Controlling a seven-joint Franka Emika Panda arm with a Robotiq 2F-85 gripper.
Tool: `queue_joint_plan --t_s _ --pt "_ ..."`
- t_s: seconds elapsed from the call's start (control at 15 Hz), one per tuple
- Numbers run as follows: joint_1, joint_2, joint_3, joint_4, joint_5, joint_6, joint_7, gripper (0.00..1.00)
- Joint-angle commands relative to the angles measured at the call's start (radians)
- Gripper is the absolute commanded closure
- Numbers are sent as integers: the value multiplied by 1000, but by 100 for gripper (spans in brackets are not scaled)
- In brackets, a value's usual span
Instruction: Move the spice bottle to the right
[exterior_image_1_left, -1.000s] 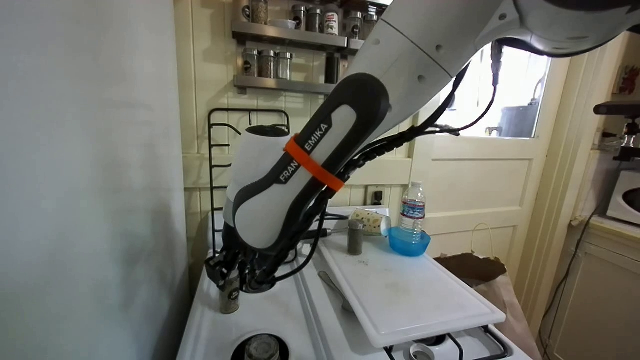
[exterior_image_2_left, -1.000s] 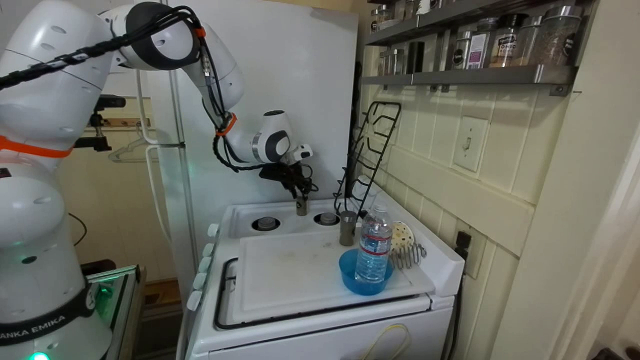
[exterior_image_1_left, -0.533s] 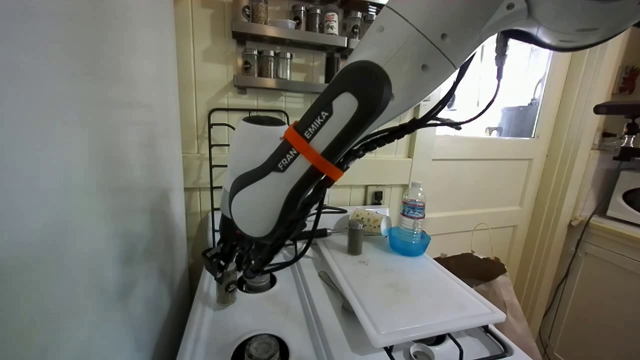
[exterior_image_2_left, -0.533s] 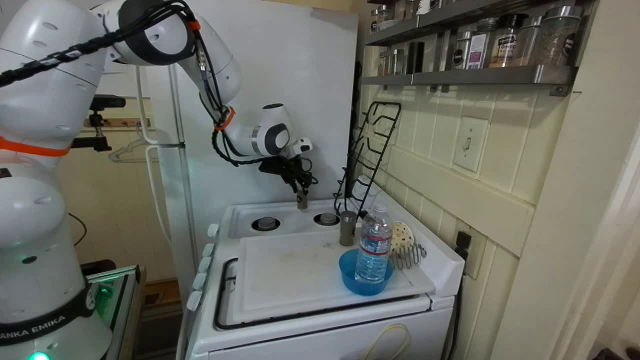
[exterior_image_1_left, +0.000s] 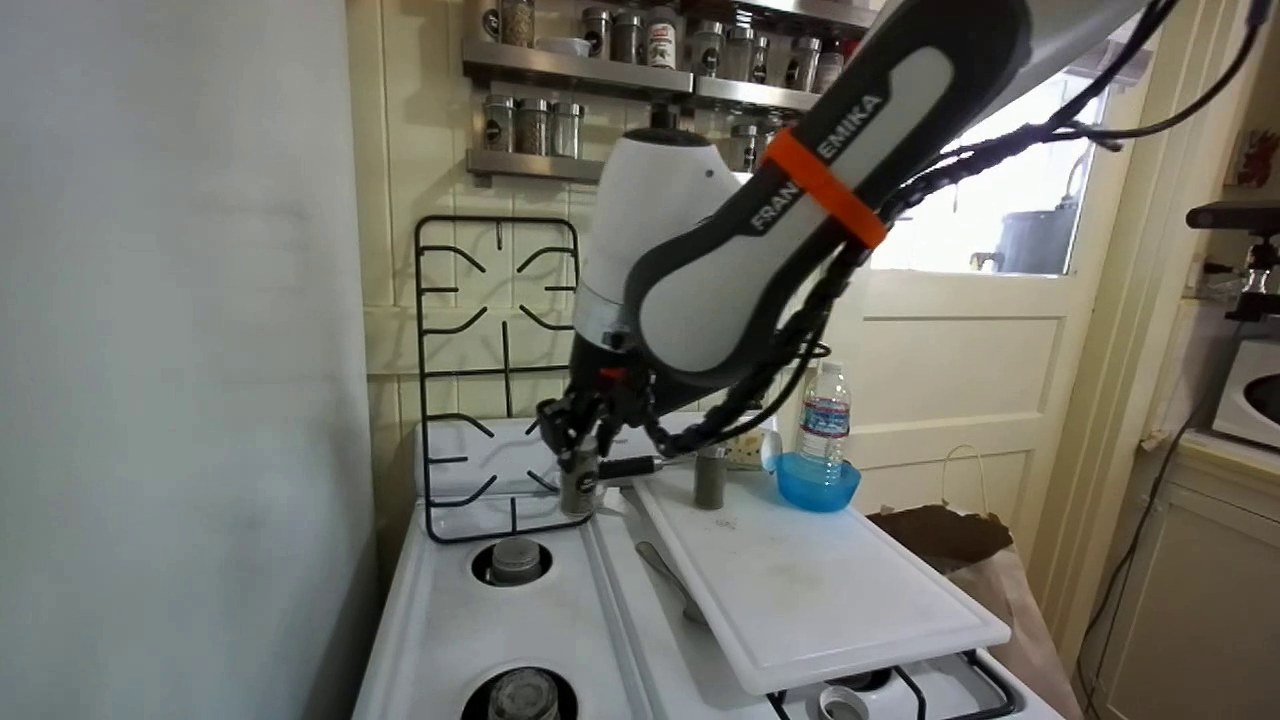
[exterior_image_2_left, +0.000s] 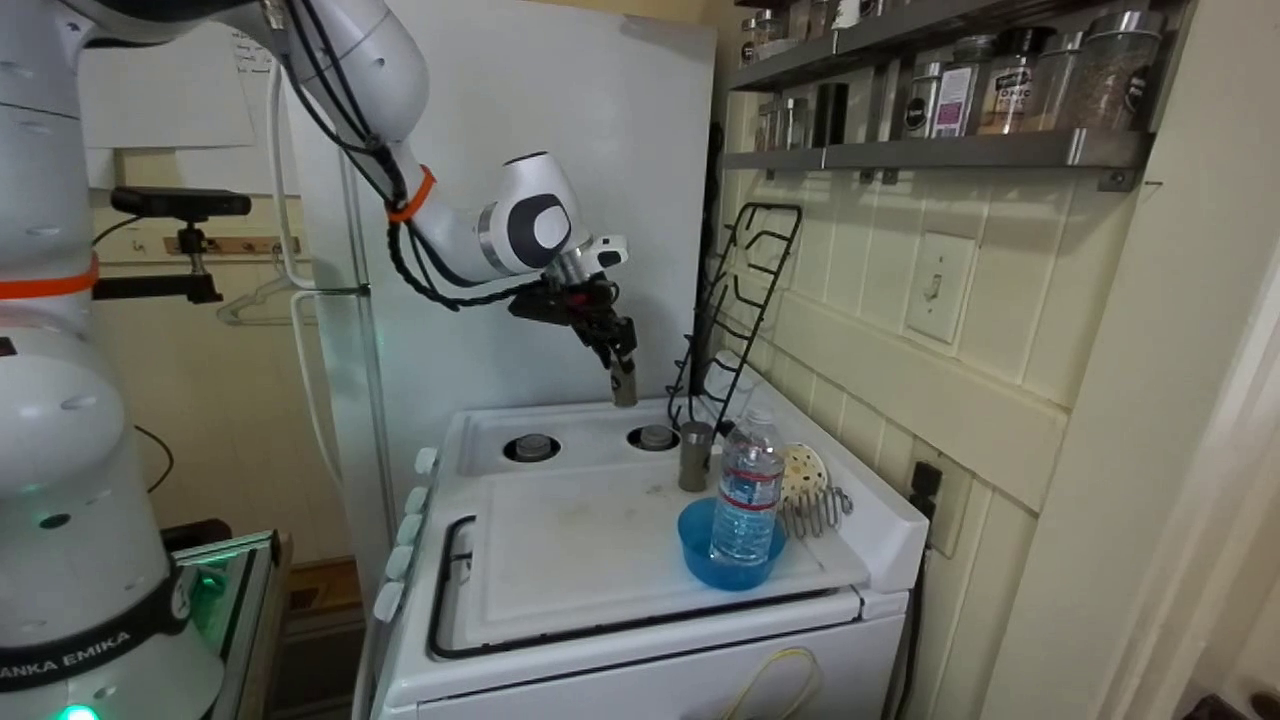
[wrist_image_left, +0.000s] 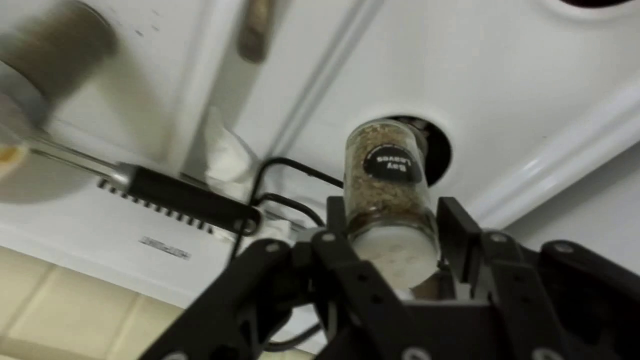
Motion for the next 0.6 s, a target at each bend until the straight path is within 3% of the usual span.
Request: queue_joint_plan --t_s 0.0,0.2,0.27,0.53 --pt "-24 -218 -67 -217 -114 -61 192 77" --pt "-79 -381 -83 -362 -183 -125 311 77" --pt "-236 -432 51 -414 -162 -137 321 77" --pt "-438 -565 151 -554 -101 -113 404 77"
